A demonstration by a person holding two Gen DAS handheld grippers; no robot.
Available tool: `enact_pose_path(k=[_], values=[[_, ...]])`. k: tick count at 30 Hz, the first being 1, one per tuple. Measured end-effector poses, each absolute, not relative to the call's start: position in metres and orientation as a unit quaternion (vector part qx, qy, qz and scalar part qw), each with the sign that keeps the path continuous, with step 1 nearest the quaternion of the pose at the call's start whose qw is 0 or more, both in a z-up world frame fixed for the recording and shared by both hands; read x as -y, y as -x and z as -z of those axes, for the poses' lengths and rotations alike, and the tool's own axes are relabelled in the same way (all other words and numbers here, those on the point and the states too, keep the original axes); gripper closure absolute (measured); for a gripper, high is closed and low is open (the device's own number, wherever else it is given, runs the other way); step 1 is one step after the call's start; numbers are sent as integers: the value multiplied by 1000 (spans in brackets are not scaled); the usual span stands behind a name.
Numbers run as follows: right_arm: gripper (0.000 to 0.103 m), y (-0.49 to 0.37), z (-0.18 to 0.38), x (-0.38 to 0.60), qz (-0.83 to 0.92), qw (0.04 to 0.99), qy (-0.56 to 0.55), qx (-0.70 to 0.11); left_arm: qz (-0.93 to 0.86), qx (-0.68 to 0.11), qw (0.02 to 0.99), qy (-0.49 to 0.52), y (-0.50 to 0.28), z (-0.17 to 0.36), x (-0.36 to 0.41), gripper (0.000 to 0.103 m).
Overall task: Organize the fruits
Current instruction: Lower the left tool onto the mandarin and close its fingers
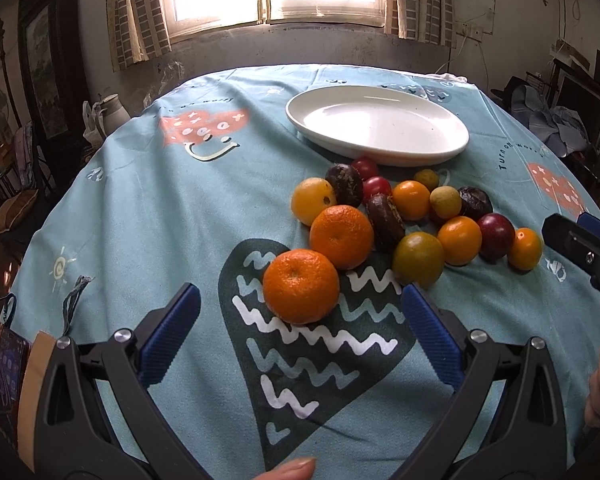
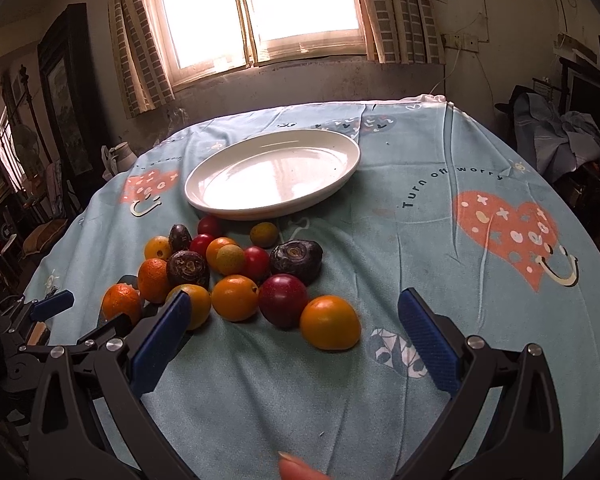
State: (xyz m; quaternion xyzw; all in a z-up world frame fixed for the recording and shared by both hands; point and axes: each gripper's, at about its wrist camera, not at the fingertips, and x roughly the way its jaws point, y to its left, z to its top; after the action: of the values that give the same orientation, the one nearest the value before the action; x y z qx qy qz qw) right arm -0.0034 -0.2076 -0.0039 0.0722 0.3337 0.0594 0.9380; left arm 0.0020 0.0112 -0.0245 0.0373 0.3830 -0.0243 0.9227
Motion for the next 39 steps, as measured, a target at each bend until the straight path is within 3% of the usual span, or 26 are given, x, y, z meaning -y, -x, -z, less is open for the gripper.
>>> enact_pose_path(k=[23, 34, 36, 39], values=[[1, -8, 22, 201, -75, 920, -63, -379, 13, -399, 916, -35, -12, 27, -14, 2], [1, -12, 31, 195, -91, 908, -11, -408, 17, -453, 891, -29, -31, 46, -28, 2], [4, -14, 32, 197, -97, 906, -3, -412, 19, -458, 888, -30, -37, 48, -30, 2], [15, -21, 35, 197, -105, 900, 12, -423, 25, -467, 883, -34, -44, 52, -30, 2]])
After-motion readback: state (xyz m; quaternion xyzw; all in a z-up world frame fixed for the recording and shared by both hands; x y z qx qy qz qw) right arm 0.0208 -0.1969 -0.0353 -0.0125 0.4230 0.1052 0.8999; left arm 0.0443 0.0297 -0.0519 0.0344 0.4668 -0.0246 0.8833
